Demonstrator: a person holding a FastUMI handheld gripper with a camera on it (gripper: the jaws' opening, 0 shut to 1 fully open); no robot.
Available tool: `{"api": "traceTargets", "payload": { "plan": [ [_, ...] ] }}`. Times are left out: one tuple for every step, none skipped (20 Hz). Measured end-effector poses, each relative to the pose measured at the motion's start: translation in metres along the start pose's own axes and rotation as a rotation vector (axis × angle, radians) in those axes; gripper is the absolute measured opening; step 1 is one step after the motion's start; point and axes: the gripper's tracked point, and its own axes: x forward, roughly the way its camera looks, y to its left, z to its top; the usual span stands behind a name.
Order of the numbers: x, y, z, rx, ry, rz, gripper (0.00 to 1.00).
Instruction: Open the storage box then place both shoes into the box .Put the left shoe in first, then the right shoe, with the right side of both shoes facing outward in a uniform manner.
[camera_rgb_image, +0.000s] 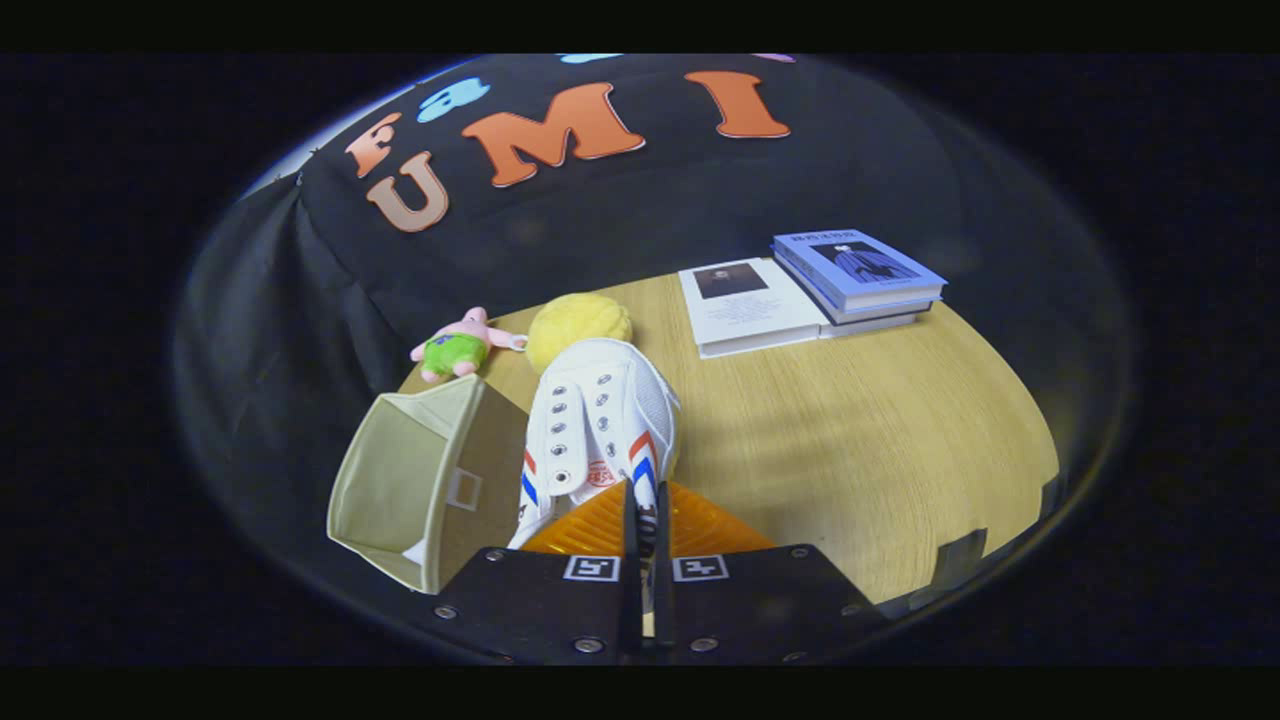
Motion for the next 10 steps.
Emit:
{"api": "traceTargets", "payload": {
  "plan": [
    [-0.001, 0.015, 0.003, -0.009, -0.013, 0.019, 0.05],
    [0.000, 0.030, 0.005, -0.026, -0.013, 0.042, 0.05],
    [0.001, 0.046, 0.004, -0.032, -0.010, 0.070, 0.05],
    [0.001, 0.063, 0.003, -0.041, -0.004, 0.108, 0.05],
    [0.001, 0.082, 0.004, -0.045, -0.007, 0.143, 0.05],
    [0.000, 0.098, 0.005, -0.058, -0.005, 0.173, 0.05],
    [0.001, 0.111, 0.003, -0.071, -0.006, 0.194, 0.05],
    [0.002, 0.123, 0.002, -0.088, -0.001, 0.208, 0.05],
    [0.003, 0.134, 0.000, -0.100, -0.002, 0.215, 0.05],
    [0.006, 0.145, -0.004, -0.125, 0.008, 0.223, 0.05]
  ]
}}
